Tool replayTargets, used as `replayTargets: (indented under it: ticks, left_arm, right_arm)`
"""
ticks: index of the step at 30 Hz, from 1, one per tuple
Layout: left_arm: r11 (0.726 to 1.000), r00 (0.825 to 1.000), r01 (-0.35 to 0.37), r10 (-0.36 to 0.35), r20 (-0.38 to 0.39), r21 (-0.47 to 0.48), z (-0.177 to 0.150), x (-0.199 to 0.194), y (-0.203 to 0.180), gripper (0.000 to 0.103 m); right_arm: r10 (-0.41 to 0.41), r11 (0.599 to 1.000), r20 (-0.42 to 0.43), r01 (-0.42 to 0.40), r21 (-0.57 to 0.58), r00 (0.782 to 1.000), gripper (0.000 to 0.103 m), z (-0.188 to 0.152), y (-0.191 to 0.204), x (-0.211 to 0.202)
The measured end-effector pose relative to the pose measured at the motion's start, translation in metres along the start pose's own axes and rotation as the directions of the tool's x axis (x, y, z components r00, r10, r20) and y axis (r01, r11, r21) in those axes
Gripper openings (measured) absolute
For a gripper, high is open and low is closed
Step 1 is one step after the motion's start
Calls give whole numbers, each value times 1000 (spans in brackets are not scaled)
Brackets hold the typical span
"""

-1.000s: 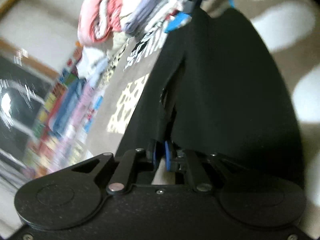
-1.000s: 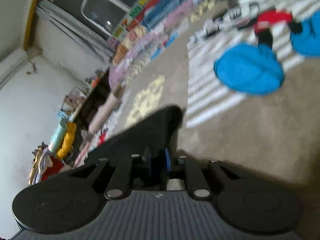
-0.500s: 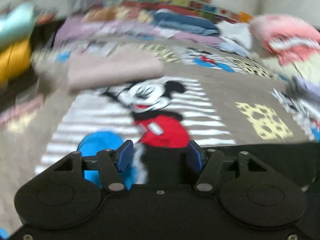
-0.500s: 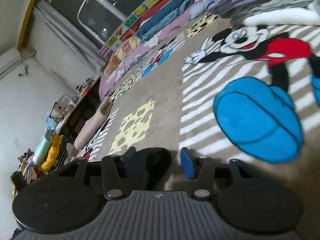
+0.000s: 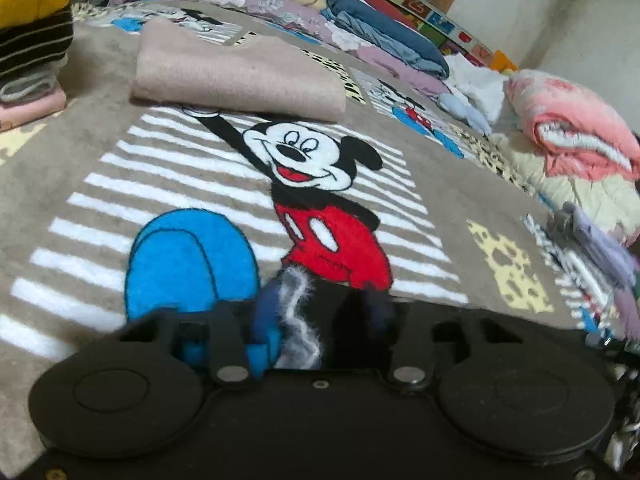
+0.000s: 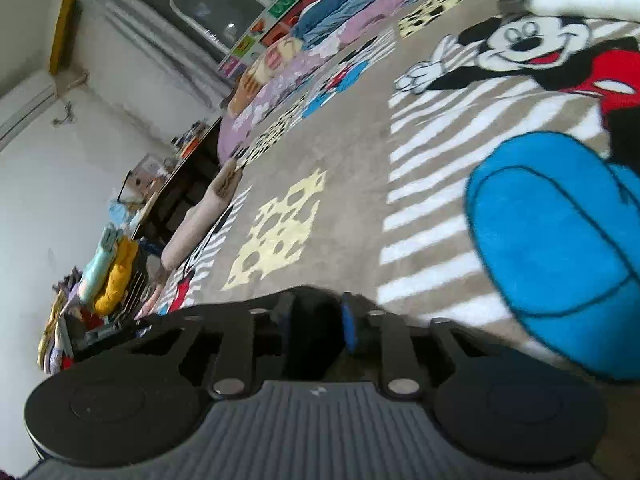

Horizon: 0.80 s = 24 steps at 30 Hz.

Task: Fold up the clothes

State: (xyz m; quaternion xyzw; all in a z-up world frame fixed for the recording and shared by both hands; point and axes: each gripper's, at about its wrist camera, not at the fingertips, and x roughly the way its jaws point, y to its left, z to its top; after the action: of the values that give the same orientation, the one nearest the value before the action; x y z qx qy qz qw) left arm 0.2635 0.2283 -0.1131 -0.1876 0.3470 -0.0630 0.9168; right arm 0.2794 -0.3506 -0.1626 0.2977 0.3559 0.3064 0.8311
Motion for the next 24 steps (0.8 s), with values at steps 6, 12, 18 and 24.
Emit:
replayTargets:
  ticks: [6,12,18,24]
  left_arm:
    - [995,989,30,-42,139,91,5,-16,-12,5]
    - [994,977,1,-25,211,112,17,-17,-8,5]
    - [992,982,-39,16,186,119,15,-4,-6,6]
    - [890,931,-337,265,252,308,12,-9,-42,32]
  right_arm:
    - [-26,989,117,42,-138,993,15,10,29,-12]
    - [-86,935,237,161,-317,968,14,19,62,-12]
    - [-149,924,214,213,-316,965,14,21,51,5]
    - [-278,905,115,300,-301,954,35,16,42,16]
